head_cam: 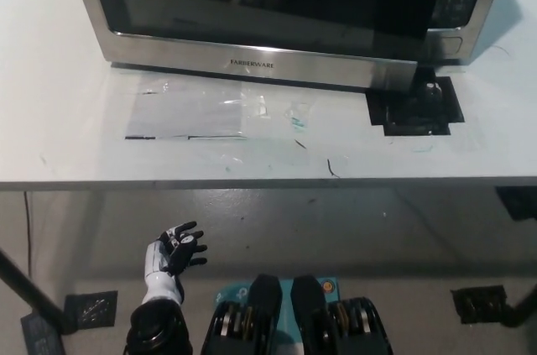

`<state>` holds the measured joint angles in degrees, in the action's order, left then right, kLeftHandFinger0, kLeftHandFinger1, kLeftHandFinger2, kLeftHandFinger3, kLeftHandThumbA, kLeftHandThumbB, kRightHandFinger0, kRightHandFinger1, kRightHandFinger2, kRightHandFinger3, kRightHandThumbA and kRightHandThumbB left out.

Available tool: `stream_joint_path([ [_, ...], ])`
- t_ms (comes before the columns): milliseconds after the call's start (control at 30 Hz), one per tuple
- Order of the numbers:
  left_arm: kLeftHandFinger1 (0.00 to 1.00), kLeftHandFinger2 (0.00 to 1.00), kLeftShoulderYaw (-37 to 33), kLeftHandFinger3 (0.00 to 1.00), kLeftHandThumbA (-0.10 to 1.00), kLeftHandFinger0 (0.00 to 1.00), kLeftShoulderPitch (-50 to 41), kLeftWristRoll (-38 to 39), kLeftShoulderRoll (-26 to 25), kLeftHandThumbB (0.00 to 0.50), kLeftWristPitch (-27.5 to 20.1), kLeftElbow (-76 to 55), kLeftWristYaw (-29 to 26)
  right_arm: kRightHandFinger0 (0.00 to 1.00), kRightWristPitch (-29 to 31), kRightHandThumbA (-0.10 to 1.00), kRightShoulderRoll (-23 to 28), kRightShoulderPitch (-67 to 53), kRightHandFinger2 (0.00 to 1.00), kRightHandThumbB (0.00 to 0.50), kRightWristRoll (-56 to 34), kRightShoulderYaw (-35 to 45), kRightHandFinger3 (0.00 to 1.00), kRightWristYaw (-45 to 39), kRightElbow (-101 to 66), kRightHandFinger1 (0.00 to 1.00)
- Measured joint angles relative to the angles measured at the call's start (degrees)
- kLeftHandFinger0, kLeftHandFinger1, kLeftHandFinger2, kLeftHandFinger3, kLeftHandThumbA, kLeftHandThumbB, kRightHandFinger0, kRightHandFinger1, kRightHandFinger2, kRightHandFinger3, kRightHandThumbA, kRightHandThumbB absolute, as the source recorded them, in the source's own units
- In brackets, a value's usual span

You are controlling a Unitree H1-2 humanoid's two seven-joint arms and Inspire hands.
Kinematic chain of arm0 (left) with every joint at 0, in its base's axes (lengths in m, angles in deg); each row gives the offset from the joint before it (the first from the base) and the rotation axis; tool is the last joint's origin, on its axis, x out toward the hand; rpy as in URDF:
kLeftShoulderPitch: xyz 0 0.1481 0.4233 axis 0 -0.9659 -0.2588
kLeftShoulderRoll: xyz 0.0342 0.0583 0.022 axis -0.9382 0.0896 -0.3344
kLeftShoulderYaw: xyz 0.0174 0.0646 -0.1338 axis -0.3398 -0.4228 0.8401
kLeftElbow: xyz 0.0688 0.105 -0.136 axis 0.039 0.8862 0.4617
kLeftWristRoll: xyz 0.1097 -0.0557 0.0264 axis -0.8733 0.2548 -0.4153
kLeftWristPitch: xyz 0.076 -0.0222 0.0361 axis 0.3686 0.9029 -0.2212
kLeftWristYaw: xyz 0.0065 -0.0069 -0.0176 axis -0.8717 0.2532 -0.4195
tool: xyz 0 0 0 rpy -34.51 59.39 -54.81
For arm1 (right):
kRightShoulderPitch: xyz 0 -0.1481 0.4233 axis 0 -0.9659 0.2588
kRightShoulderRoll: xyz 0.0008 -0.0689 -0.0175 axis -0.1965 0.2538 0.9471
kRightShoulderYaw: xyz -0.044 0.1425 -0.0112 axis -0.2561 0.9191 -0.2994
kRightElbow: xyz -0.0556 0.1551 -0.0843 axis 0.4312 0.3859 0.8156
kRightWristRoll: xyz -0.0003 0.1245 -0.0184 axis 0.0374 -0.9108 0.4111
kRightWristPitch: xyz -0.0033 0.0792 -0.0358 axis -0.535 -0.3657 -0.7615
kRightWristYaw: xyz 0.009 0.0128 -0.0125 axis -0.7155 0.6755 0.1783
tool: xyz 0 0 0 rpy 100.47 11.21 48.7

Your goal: A microwave is kept infront of the robot with its door slightly ajar. The robot uses its right hand to push the door towards the left to open it.

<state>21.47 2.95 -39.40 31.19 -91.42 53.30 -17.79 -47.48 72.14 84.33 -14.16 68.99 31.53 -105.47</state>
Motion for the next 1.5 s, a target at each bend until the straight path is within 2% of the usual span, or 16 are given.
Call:
stream_joint_path([
  [33,0.4,0.48,-0.04,0.52,-0.1,0.37,0.0,0.0,0.03,0.091,-0.01,-0.01,0.01,0.23,-0.53,0.27,0.79,2.16,0.48,0.134,0.01,0.11,0.65,0.2,0.14,0.35],
  [133,0.4,0.47,-0.27,0.49,-0.1,0.38,0.0,-0.01,0.05,0.092,-0.06,-0.01,0.01,0.2,-1.45,0.24,2.36,9.36,0.46,0.126,0.4,-0.03,0.63,0.46,2.69,0.3],
  [167,0.39,0.46,-0.37,0.49,-0.1,0.37,0.0,-0.01,0.04,0.088,-0.07,-0.02,0.01,0.26,-1.56,0.23,2.8,11.63,0.51,0.111,0.71,-0.19,0.67,0.53,4.45,0.36],
  [200,0.41,0.47,-0.49,0.5,-0.1,0.39,0.0,-0.01,0.04,0.081,-0.07,-0.02,0.01,0.22,-1.6,0.28,3.06,13.33,0.48,0.163,0.94,-0.28,0.64,0.56,5.75,0.34],
  [333,0.42,0.48,-0.93,0.51,-0.1,0.4,-0.07,-0.01,-0.2,0.095,-0.09,-0.03,0.0,0.23,-1.61,0.23,3.17,18.95,0.46,0.168,1.94,-0.62,0.62,0.65,11.8,0.32],
  [467,0.36,0.44,-1.22,0.5,-0.1,0.32,-0.08,-0.01,-0.37,0.069,-0.11,-0.02,0.02,0.22,-0.91,0.36,2.79,24.39,0.45,0.207,2.2,-0.56,0.57,0.76,19.85,0.31],
  [567,0.36,0.43,-1.34,0.48,-0.1,0.33,-0.03,0.04,-0.23,0.076,-0.11,-0.01,0.02,0.27,0.08,0.31,2.69,28.14,0.48,0.171,3.43,-0.6,0.6,1.18,25.07,0.35],
  [600,0.36,0.43,-1.35,0.48,-0.1,0.33,-0.04,0.07,-0.18,0.082,-0.1,-0.03,0.02,0.35,0.72,0.14,2.61,29.37,0.54,0.137,3.86,-0.63,0.66,1.29,27.22,0.42],
  [633,0.36,0.42,-1.35,0.48,-0.1,0.32,-0.04,0.1,-0.18,0.083,-0.08,-0.03,0.02,0.3,1.04,0.3,2.55,30.46,0.49,0.207,4.13,-0.64,0.62,1.37,29.19,0.36],
  [667,0.36,0.42,-1.35,0.49,-0.1,0.33,-0.03,0.13,-0.14,0.085,-0.08,-0.09,0.02,0.28,1.31,0.32,2.51,31.38,0.47,0.196,4.46,-0.69,0.62,1.48,30.97,0.35],
  [767,0.34,0.41,-1.38,0.49,-0.1,0.3,-0.04,0.19,-0.15,0.073,-0.08,-0.13,0.01,0.22,2.8,0.27,2.34,34.36,0.45,0.197,5.81,-1.18,0.63,2.09,38.64,0.3],
  [933,0.38,0.45,-1.55,0.5,-0.1,0.35,-0.03,0.27,-0.13,0.073,-0.07,-0.15,0.0,0.2,5.36,0.25,2.24,37.59,0.47,0.153,7.88,-2.01,0.63,2.82,50.63,0.32],
  [1067,0.39,0.46,-1.89,0.5,-0.1,0.38,-0.01,0.22,-0.19,0.08,-0.05,-0.3,0.01,0.17,7.8,0.32,2.22,40.13,0.41,0.228,9.36,-2.93,0.58,3.34,58.79,0.28],
  [1233,0.36,0.42,-2.08,0.47,-0.1,0.34,0.0,0.22,-0.14,0.1,-0.05,-0.29,0.0,0.16,10.5,0.27,1.64,42.2,0.4,0.194,11.0,-4.36,0.58,3.84,65.75,0.27],
  [1333,0.39,0.45,-2.39,0.49,-0.1,0.36,0.04,0.16,-0.19,0.091,-0.04,-0.23,0.0,0.16,11.96,0.21,0.82,43.29,0.41,0.173,11.99,-5.79,0.57,4.28,69.08,0.29],
  [1500,0.39,0.44,-2.66,0.48,-0.1,0.38,0.4,0.0,-0.35,0.088,-0.03,-0.12,0.0,0.14,13.85,0.3,-0.34,46.49,0.41,0.199,13.9,-8.3,0.63,5.07,74.61,0.28],
])
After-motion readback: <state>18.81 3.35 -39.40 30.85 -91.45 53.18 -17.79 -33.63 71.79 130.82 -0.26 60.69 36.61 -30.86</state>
